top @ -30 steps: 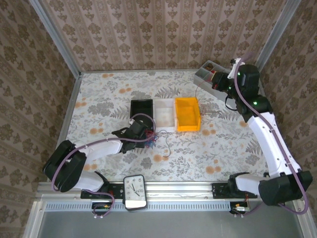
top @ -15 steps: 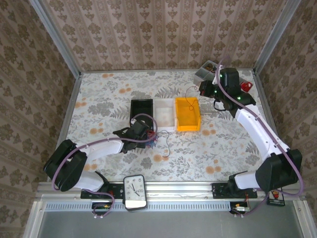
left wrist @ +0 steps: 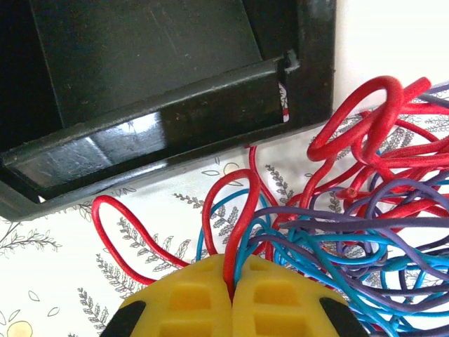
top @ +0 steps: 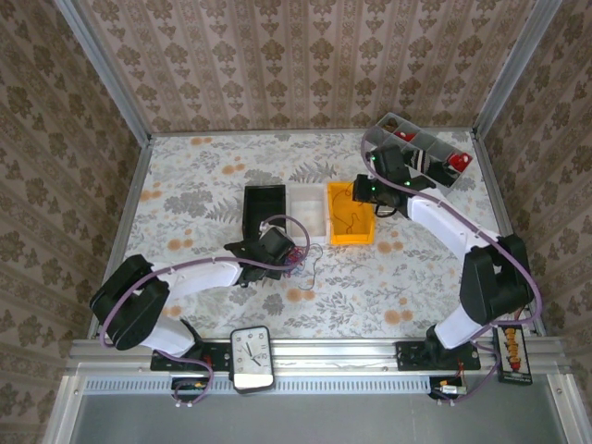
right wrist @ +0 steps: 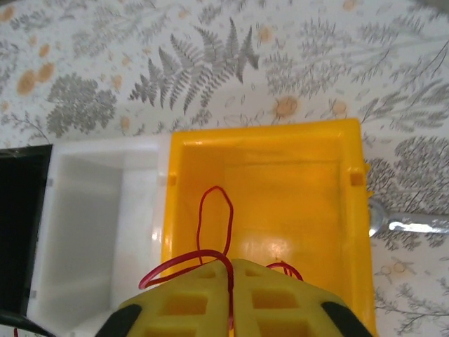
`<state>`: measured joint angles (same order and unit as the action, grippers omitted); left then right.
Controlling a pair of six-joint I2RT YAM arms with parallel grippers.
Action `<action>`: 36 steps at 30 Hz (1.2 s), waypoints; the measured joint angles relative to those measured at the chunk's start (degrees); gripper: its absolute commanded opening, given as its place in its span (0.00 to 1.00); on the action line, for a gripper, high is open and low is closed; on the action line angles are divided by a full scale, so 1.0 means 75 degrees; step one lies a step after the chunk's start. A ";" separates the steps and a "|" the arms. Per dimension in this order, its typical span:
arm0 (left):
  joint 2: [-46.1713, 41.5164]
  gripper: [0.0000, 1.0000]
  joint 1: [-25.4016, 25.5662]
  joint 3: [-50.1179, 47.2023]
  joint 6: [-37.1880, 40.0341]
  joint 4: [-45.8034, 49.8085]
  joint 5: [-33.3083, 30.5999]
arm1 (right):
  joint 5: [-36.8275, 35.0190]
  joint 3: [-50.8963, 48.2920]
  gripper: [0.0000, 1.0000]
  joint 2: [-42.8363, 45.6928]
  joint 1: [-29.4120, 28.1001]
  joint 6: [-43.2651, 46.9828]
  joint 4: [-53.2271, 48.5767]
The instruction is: Untangle the cables
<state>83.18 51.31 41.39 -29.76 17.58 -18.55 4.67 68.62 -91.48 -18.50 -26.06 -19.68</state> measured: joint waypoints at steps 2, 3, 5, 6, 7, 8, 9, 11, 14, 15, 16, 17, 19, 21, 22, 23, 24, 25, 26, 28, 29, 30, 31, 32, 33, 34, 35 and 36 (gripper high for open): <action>-0.0032 0.00 0.0000 -0.0009 0.0009 -0.0009 0.0003 | 0.0000 0.0000 0.41 -0.0143 -0.0035 -0.0178 -0.0038; -0.0067 0.00 0.0000 -0.0026 0.0029 -0.0023 0.0006 | 0.0000 0.0000 0.46 -0.0181 -0.0038 -0.0195 -0.0044; -0.0192 0.00 0.0000 -0.0099 0.0093 -0.0090 0.0015 | -0.0029 0.0000 0.53 -0.0204 -0.0038 -0.0289 -0.0096; -0.0268 0.00 0.0000 -0.0143 0.0125 -0.0131 0.0038 | -0.0061 0.0000 0.54 -0.0198 -0.0038 -0.0332 -0.0117; -0.0367 0.00 0.0000 -0.0204 0.0175 -0.0184 0.0070 | -0.0111 0.0000 0.55 -0.0195 -0.0038 -0.0358 -0.0117; -0.0452 0.00 0.0000 -0.0251 0.0210 -0.0236 0.0102 | -0.0175 0.0000 0.56 -0.0195 -0.0038 -0.0367 -0.0119; -0.0525 0.00 0.0000 -0.0291 0.0245 -0.0280 0.0137 | -0.0207 0.0000 0.56 -0.0192 -0.0038 -0.0376 -0.0131; -0.0670 0.00 0.0000 -0.0385 0.0379 -0.0417 0.0309 | -0.0254 -0.0038 0.55 -0.0114 -0.0038 -0.0379 -0.0146; -0.0836 0.00 0.0000 -0.0501 0.0676 -0.0691 0.0912 | -0.0213 -0.0315 0.55 0.0254 -0.0096 -0.0379 -0.0047; -0.0903 0.10 0.0000 -0.0551 0.0807 -0.0810 0.1233 | -0.0160 -0.0449 0.54 0.0405 -0.0149 -0.0376 0.0026; -0.0953 0.28 0.0000 -0.0595 0.0906 -0.0918 0.1501 | -0.0125 -0.0571 0.54 0.0539 -0.0236 -0.0376 0.0064; -0.1011 0.53 0.0000 -0.0641 0.1017 -0.1026 0.1833 | -0.0041 -0.0717 0.54 0.0679 -0.0396 -0.0373 0.0131; -0.1110 0.72 0.0000 -0.0676 0.1157 -0.1102 0.2331 | 0.0087 -0.0979 0.53 0.0868 -0.0819 -0.0341 0.0268; -0.1233 0.76 -0.0009 -0.0691 0.1198 -0.1137 0.2667 | 0.0291 -0.1259 0.51 0.0970 -0.1434 -0.0265 0.0379; -0.1309 0.77 -0.0029 -0.0714 0.1192 -0.1157 0.2742 | 0.0393 -0.1373 0.51 0.0988 -0.1676 -0.0207 0.0414; -0.1425 0.77 -0.0058 -0.0755 0.1180 -0.1160 0.2760 | 0.0516 -0.1504 0.50 0.1005 -0.1929 -0.0134 0.0431; -0.1556 0.77 -0.0102 -0.0810 0.1163 -0.1151 0.2716 | 0.0653 -0.1638 0.49 0.1020 -0.2189 -0.0052 0.0425; -0.1687 0.78 -0.0131 -0.0874 0.1116 -0.1145 0.2634 | 0.0743 -0.1740 0.48 0.1037 -0.2372 0.0058 0.0417; -0.1859 0.78 -0.0189 -0.0950 0.1029 -0.1110 0.2518 | 0.0845 -0.1827 0.48 0.1058 -0.2579 0.0187 0.0356; -0.2232 0.78 -0.0358 -0.1139 0.0833 -0.1043 0.2294 | 0.1014 -0.1897 0.47 0.1093 -0.2873 0.0475 0.0201; -0.2439 0.78 -0.0481 -0.1262 0.0726 -0.1008 0.2180 | 0.1142 -0.1918 0.46 0.1125 -0.3002 0.0638 0.0137; -0.2640 0.78 -0.0603 -0.1384 0.0632 -0.0970 0.2084 | 0.1279 -0.1926 0.44 0.1137 -0.3095 0.0764 0.0073; -0.2780 0.77 -0.0711 -0.1480 0.0554 -0.0956 0.2028 | 0.1384 -0.1932 0.41 0.1142 -0.3156 0.0851 0.0026; -0.2923 0.76 -0.0825 -0.1571 0.0487 -0.0906 0.1973 | 0.1510 -0.1958 0.37 0.1142 -0.3209 0.0941 0.0012; -0.3013 0.75 -0.0903 -0.1623 0.0440 -0.0871 0.1929 | 0.1617 -0.1993 0.35 0.1142 -0.3241 0.1023 -0.0009; -0.3060 0.74 -0.0944 -0.1647 0.0393 -0.0851 0.1906 | 0.1716 -0.2031 0.33 0.1139 -0.3258 0.1072 -0.0015; -0.3075 0.73 -0.0962 -0.1652 0.0367 -0.0854 0.1903 | 0.1853 -0.2072 0.32 0.1128 -0.3270 0.1122 -0.0035; -0.3069 0.73 -0.0962 -0.1652 0.0361 -0.0868 0.1912 | 0.1988 -0.2095 0.31 0.1087 -0.3270 0.1172 -0.0038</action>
<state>60.16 44.10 28.99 -27.05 11.07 -4.21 19.57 52.90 -83.33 -43.03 -17.28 -19.97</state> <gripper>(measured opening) 0.738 0.323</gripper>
